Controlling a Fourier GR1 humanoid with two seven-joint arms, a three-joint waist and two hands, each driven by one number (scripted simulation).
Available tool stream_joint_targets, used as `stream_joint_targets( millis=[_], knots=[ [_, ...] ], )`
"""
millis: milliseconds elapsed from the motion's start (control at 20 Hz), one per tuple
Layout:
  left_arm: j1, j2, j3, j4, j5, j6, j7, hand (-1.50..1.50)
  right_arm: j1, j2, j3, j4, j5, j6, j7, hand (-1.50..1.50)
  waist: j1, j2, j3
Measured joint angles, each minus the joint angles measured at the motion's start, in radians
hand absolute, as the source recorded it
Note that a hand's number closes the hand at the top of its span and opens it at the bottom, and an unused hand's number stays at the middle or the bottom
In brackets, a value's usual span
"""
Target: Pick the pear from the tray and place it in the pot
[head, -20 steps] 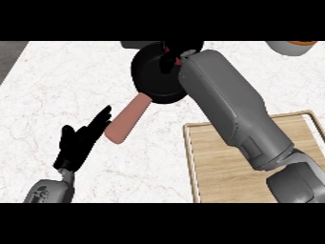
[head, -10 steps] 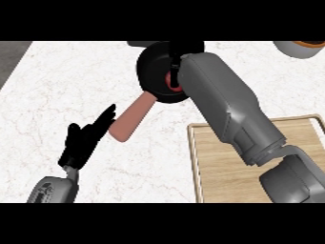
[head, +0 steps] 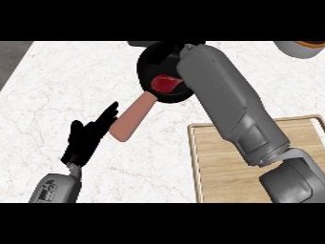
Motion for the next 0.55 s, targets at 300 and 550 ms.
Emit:
stream_joint_targets(
  millis=[300,550],
  knots=[
    [0.020,0.003,0.011,0.002,-0.003,0.011,-0.012,0.00,0.007,-0.003,-0.123,-0.037,-0.080,-0.250,-0.081,-1.50,-0.026,-0.005,-0.001],
    [0.051,0.012,0.020,-0.033,0.007,0.008,0.005,0.00,0.035,-0.029,-0.214,-0.066,-0.157,-0.318,-0.202,-1.50,-0.049,-0.013,0.000]
  ],
)
